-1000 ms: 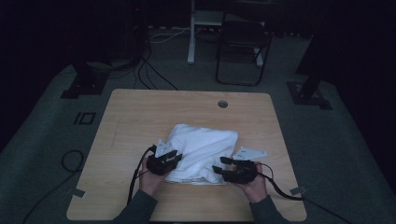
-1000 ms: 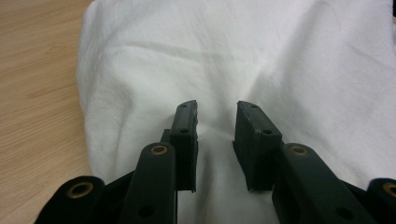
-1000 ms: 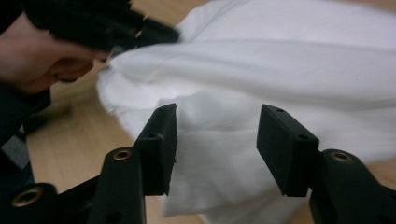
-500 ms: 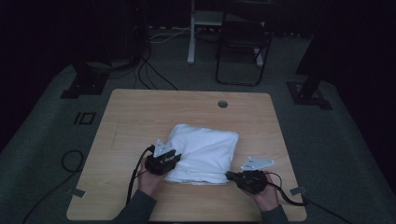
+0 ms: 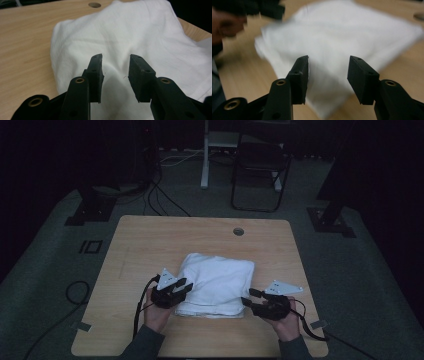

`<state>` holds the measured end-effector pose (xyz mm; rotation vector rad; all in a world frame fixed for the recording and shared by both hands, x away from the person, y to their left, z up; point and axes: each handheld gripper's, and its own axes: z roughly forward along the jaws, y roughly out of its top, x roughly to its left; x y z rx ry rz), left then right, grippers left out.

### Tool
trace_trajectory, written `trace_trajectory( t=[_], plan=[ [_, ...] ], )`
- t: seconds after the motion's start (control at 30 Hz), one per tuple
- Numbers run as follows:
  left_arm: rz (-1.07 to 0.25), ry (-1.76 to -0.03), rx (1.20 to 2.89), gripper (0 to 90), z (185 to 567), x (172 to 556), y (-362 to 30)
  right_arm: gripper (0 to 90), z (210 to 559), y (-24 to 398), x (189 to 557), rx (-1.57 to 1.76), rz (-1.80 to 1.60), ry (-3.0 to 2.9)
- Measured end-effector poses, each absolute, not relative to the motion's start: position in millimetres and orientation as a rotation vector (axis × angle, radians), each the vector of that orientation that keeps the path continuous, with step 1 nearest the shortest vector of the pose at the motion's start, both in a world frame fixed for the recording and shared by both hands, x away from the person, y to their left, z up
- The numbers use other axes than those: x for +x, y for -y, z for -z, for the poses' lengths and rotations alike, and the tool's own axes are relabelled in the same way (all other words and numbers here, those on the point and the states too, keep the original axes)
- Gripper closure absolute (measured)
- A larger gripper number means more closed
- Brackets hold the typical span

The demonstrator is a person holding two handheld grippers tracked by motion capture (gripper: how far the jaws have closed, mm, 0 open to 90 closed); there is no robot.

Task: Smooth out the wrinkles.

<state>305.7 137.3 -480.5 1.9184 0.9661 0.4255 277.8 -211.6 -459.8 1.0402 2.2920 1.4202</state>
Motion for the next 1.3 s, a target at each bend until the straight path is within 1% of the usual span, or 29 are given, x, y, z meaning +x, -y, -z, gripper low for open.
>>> trace_trajectory(
  t=[0.07, 0.13, 0.23, 0.3, 0.33, 0.37, 0.4, 0.43, 0.53, 0.67, 0.8, 0.93, 1.3],
  plan=[
    [-0.413, -0.966, 1.94, 63.4, 484.6, 305.8, -136.8, 50.1, 453.8, 206.9, 280.1, 1.028, -1.482, -2.256],
    [-0.402, -0.963, 1.95, 63.4, 486.4, 305.7, -135.2, 49.9, 449.3, 205.2, 279.9, 1.013, -1.473, -2.243],
    [-0.36, -0.951, 1.968, 63.5, 489.1, 304.0, -130.7, 49.9, 452.5, 201.3, 282.6, 1.031, -1.448, -2.275],
    [-0.34, -0.944, 1.975, 63.7, 491.3, 300.4, -127.4, 49.7, 468.0, 192.2, 287.7, 1.052, -1.362, -2.343],
    [-0.332, -0.942, 1.978, 63.7, 492.4, 297.8, -125.8, 49.5, 487.8, 182.9, 293.2, 1.076, -1.265, -2.423],
    [-0.329, -0.937, 1.982, 63.7, 493.6, 294.7, -124.3, 49.5, 487.8, 182.9, 293.2, 1.076, -1.265, -2.423],
    [-0.332, -0.934, 1.984, 63.5, 494.8, 291.3, -123.0, 49.4, 506.1, 175.9, 297.4, 1.078, -1.171, -2.461],
    [-0.329, -0.932, 1.981, 63.5, 495.9, 288.0, -122.2, 49.4, 506.1, 175.9, 297.4, 1.078, -1.171, -2.461],
    [-0.316, -0.921, 1.981, 63.4, 499.2, 281.2, -120.7, 48.9, 524.7, 172.2, 305.1, 1.109, -1.093, -2.476],
    [-0.348, -0.921, 1.995, 63.4, 501.7, 277.0, -118.9, 47.8, 532.7, 172.4, 317.8, 1.15, -1.113, -2.481],
    [-0.414, -0.927, 2.017, 63.0, 505.5, 279.6, -118.5, 47.8, 535.9, 166.9, 330.3, 1.16, -1.131, -2.47],
    [-0.431, -0.96, 2.005, 62.8, 507.5, 289.5, -124.7, 48.2, 537.3, 156.2, 343.8, 1.174, -1.148, -2.451],
    [-0.51, -1.057, 1.968, 62.3, 507.5, 314.7, -143.8, 48.1, 540.3, 137.1, 365.8, 1.194, -1.211, -2.446]
  ],
)
